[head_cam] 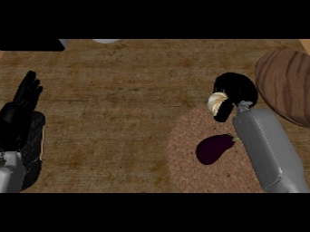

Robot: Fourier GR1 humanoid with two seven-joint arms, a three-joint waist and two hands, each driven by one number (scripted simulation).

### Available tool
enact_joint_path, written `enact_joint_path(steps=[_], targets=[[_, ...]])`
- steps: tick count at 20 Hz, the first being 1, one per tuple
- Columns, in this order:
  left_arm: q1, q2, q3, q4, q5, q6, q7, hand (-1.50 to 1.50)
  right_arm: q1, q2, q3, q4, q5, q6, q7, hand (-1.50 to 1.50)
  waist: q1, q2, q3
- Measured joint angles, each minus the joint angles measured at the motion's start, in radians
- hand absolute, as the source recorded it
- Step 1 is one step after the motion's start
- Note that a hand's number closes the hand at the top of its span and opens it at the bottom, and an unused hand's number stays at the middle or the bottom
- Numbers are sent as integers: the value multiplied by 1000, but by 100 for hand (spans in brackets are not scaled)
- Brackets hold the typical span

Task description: Pick the cupcake from the placemat and place it in the bowl

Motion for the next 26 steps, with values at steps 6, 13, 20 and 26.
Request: enact_joint_path(steps=[6,13,20,26], targets=[[16,5,6,-12,7,-13,2,0,-118,15,-40,-63,110,-129,272,150,-1,-5,1],[5,-1,15,23,-4,-6,-13,0,-208,-9,-63,-259,188,-195,445,150,-16,-8,1],[-13,-8,17,5,-10,-11,15,0,-198,-94,-151,-357,151,-177,461,150,-12,-5,1],[8,-4,35,-12,0,-34,5,0,-172,-178,-270,-265,46,-269,335,150,-5,-2,2]])
